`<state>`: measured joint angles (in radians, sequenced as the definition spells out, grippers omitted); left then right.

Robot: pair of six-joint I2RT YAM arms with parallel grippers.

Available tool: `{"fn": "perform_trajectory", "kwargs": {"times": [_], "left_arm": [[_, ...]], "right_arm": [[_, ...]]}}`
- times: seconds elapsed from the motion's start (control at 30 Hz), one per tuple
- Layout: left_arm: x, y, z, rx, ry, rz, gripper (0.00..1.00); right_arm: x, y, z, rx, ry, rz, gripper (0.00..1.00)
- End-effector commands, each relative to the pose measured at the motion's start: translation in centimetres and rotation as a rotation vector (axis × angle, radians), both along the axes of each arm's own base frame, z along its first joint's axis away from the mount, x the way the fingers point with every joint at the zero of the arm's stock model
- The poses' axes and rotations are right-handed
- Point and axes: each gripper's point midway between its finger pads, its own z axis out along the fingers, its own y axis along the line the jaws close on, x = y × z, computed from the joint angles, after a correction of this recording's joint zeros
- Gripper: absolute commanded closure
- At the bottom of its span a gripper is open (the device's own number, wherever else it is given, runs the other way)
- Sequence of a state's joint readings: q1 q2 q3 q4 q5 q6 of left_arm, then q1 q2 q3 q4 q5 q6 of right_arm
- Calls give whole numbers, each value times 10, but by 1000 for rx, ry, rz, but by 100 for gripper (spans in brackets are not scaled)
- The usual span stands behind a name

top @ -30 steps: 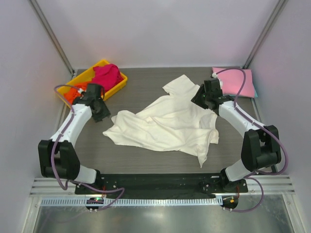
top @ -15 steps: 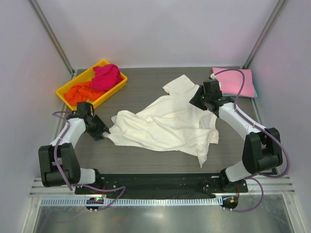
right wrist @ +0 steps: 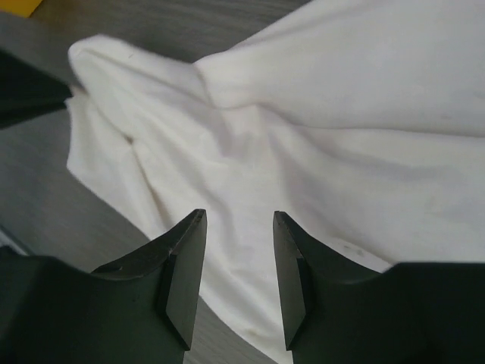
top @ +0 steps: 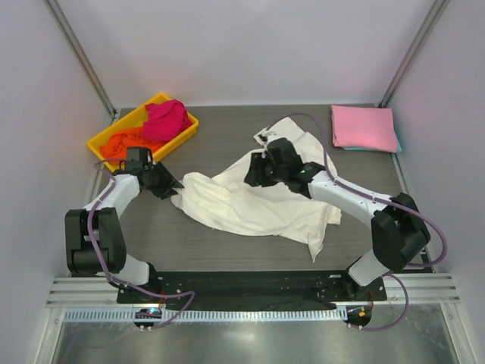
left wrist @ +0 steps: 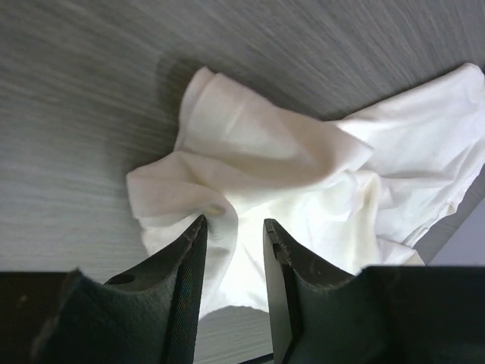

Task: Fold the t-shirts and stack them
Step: Flatten the tshirt out

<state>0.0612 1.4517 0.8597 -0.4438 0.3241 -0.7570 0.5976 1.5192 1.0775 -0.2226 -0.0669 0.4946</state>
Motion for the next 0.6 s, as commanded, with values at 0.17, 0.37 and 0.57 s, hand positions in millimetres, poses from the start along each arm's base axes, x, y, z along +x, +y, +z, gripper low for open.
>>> {"fn": "perform_trajectory", "kwargs": {"times": [0.17, 0.37, 0.57], "left_arm": [[42, -14, 3, -45, -45, -53, 64], [47, -13, -4, -37, -4, -52, 63], [44, -12, -14, -30, 43, -49, 63]], "right_arm": [[-44, 139, -7, -48, -204, 507, 47], [-57, 193, -33, -85, -216, 574, 47], [-68, 221, -34, -157, -313, 566, 48]]}}
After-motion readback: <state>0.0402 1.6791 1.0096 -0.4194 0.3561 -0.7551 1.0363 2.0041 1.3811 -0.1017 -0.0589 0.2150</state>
